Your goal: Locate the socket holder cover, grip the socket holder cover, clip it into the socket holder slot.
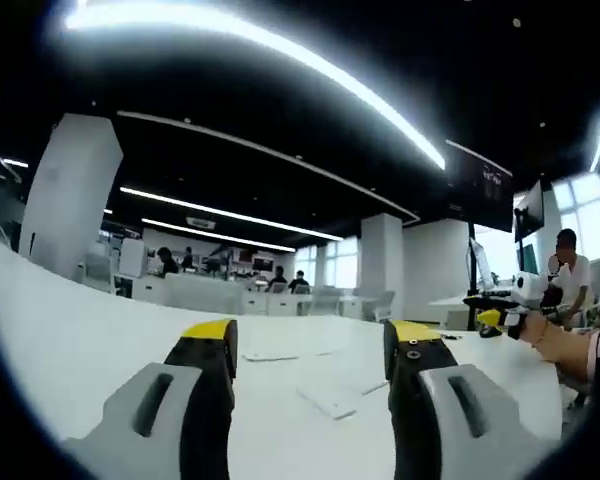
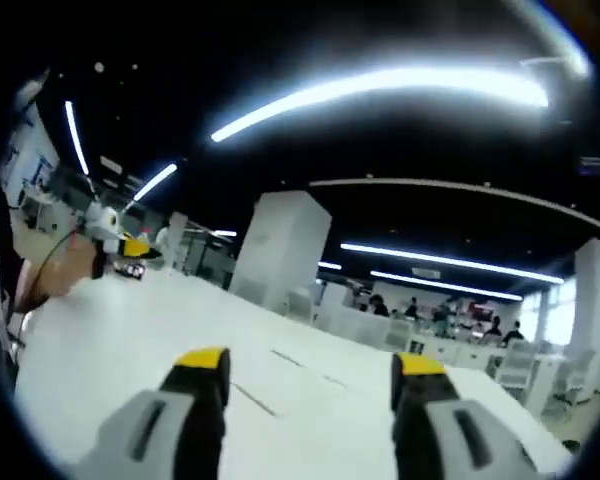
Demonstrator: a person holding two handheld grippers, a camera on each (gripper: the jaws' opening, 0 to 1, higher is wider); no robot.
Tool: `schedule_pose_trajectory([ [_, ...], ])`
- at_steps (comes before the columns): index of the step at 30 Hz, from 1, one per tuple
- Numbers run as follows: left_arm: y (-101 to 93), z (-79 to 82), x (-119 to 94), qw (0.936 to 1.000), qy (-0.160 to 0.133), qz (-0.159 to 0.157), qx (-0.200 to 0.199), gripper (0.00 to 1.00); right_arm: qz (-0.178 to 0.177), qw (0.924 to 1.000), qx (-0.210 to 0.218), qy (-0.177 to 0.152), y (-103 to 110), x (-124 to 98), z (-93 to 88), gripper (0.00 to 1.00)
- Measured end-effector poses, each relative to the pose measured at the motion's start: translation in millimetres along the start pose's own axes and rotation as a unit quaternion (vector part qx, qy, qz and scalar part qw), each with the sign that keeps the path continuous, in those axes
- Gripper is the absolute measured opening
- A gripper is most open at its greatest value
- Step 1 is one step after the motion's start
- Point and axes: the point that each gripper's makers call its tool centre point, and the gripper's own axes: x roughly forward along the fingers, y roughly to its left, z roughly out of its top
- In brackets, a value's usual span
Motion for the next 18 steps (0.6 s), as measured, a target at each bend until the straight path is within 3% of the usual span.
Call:
schedule_pose_trajectory([
  [3,9.3,-5.6,-2,0.9999,0.006,0.010,0.003,0.68,-0.004,0.9997,0.004,-0.023,8,-12,-0.3,0.71],
  [4,10.4,-6.3,-2,0.9999,0.010,0.012,0.007,0.70,-0.007,0.9998,0.003,-0.021,10,-15,-4.8,0.72],
  [5,13.0,0.8,-1,0.9997,-0.017,0.017,0.007,0.72,-0.024,0.9996,-0.003,-0.013,8,-17,-12.0,0.74],
  [6,13.9,2.1,-1,0.9996,-0.023,0.018,0.000,0.74,-0.031,0.9993,-0.023,0.000,5,-17,-17.8,0.75],
  [8,15.4,0.2,0,0.9995,-0.020,0.023,0.002,0.79,-0.045,0.9989,-0.002,0.010,-1,-16,-27.7,0.76],
  [12,13.7,-0.3,2,0.9991,-0.022,0.030,0.022,0.80,-0.054,0.9985,0.013,0.000,-5,-19,-27.1,0.80],
  [15,10.0,0.1,2,0.9988,-0.024,0.030,0.030,0.80,-0.063,0.9979,-0.004,-0.015,-7,-20,-22.1,0.81],
  [18,4.7,3.2,3,0.9988,-0.036,0.024,0.023,0.81,-0.065,0.9979,0.007,-0.002,-9,-16,-28.8,0.81],
])
